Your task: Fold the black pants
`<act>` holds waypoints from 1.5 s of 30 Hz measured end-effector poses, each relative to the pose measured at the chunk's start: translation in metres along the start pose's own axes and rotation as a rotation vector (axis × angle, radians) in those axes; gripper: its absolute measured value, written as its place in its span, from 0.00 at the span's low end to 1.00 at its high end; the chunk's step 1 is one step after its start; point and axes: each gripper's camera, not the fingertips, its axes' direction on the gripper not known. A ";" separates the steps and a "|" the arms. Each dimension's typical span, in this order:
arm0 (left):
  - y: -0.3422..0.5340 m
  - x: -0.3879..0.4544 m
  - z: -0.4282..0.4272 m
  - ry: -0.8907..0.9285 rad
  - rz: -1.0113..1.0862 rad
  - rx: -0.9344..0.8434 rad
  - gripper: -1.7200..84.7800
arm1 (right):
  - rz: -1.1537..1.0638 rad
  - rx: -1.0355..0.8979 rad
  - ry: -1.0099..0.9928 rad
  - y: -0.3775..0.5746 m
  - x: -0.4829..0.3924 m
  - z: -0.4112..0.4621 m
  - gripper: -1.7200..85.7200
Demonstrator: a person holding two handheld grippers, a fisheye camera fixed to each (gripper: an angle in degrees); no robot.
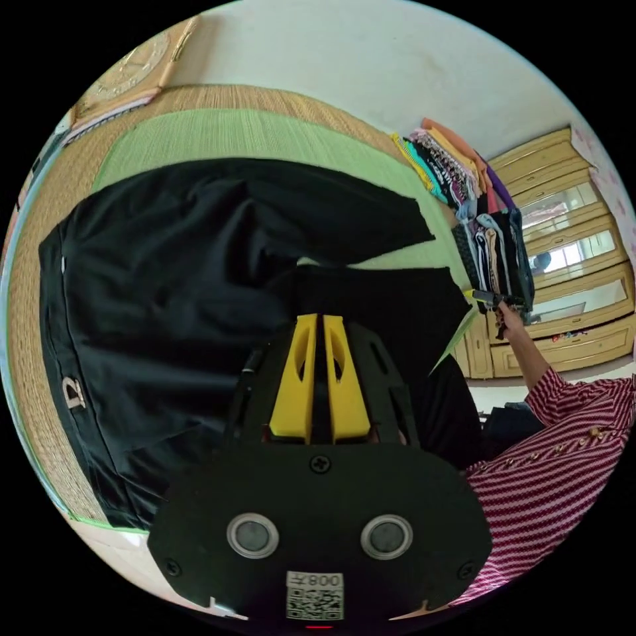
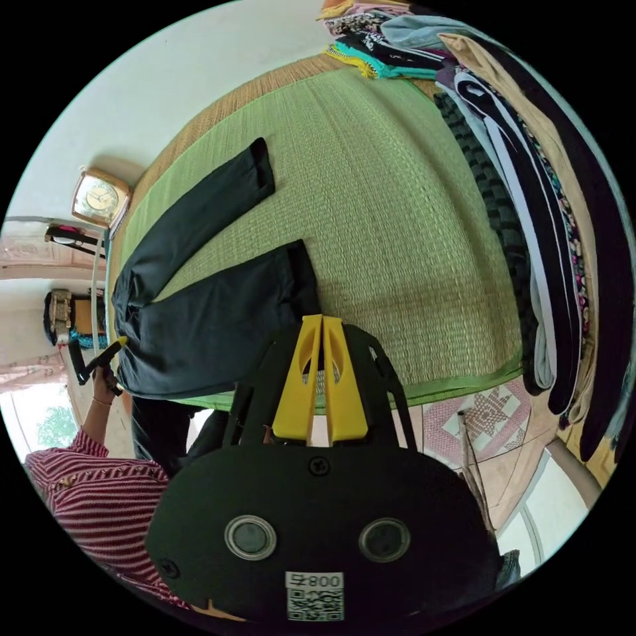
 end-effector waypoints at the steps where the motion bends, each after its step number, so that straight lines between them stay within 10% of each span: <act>1: -0.006 -0.004 0.002 -0.017 0.001 0.015 0.05 | 0.030 0.023 -0.022 0.000 0.004 -0.004 0.02; 27: 0.048 -0.097 0.044 0.042 0.000 -0.011 0.02 | -0.150 0.019 0.019 -0.270 -0.166 -0.008 0.02; 45: 0.159 -0.195 -0.004 -0.131 -0.334 0.107 0.02 | -0.520 -0.111 -0.099 -0.067 -0.293 -0.104 0.02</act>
